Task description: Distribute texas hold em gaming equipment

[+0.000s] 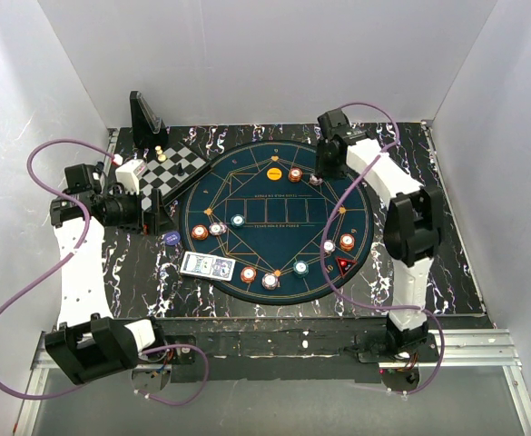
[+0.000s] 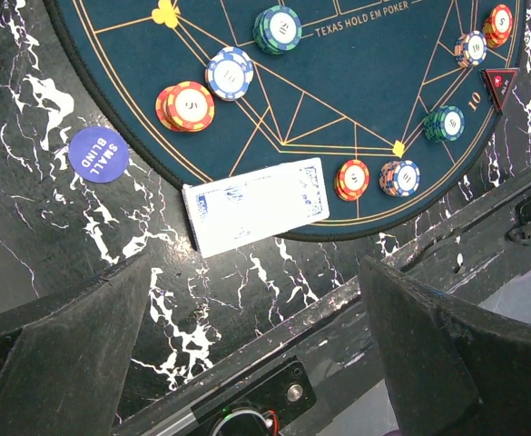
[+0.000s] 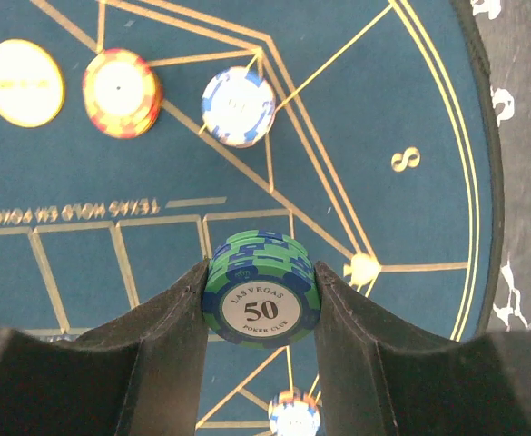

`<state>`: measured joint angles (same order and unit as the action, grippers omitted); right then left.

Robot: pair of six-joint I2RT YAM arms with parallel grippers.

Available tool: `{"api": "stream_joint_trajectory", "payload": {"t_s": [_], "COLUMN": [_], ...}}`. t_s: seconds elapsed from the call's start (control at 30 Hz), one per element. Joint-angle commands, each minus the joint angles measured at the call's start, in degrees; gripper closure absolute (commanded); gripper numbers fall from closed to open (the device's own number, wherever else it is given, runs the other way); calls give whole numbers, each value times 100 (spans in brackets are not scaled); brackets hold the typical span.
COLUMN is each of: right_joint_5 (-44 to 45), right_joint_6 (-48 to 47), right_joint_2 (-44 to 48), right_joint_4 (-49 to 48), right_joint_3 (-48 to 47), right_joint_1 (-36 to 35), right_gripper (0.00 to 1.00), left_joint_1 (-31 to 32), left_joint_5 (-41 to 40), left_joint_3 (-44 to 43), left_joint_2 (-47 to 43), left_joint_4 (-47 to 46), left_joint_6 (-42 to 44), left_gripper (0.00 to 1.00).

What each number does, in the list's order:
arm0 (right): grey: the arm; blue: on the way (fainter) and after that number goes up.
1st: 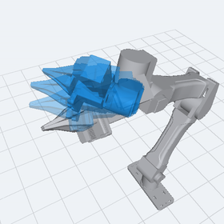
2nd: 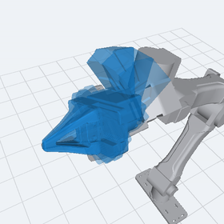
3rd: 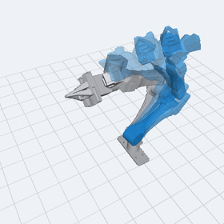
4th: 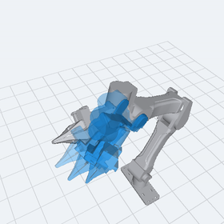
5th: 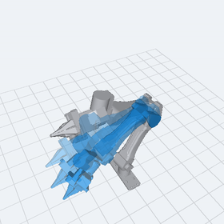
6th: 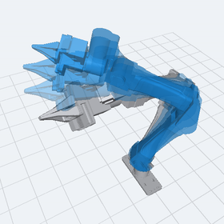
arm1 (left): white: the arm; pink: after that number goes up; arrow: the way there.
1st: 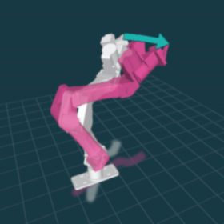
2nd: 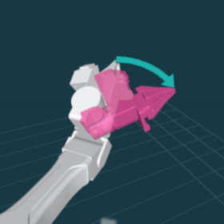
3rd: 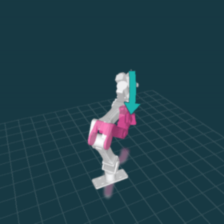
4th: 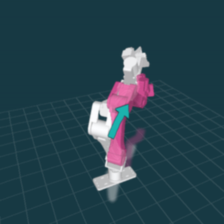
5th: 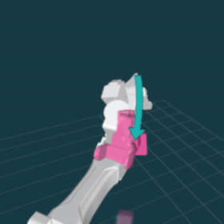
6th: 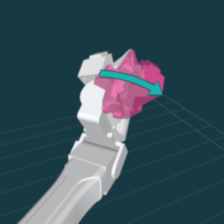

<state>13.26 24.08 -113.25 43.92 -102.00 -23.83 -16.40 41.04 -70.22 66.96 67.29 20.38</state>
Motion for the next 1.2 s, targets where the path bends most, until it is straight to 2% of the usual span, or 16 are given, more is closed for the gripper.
{"api": "stream_joint_trajectory", "payload": {"t_s": [0.0, 0.23, 0.4, 0.63, 0.83, 1.1, 1.17], "right_joint_5": [-192, -271, -376, -438, -341, -201, -244], "right_joint_6": [-96, -202, -131, -52, -70, -140, -175], "right_joint_2": [-679, -1673, -1823, -1323, -1612, -1885, -1929], "right_joint_4": [248, 521, 425, -155, 178, 257, 266], "right_joint_3": [-855, -1832, -1658, -603, -1190, -1463, -1516], "right_joint_1": [423, 669, 740, 740, 749, 810, 836], "right_gripper": [76, 76, 76, 77, 77, 76, 68], "left_joint_1": [-30, -30, -30, -30, -30, -30, -30], "left_joint_5": [36, 45, 18, -17, -34, -61, -87], "left_joint_3": [-238, -256, -282, -124, -194, -177, -159], "left_joint_2": [115, 239, 265, 212, 160, 204, 186], "left_joint_4": [-102, -172, -155, -216, -189, -181, -190], "left_joint_6": [27, 1, 10, 10, 10, 36, 54], "left_gripper": [0, 0, 0, 0, 0, 0, 0]}}
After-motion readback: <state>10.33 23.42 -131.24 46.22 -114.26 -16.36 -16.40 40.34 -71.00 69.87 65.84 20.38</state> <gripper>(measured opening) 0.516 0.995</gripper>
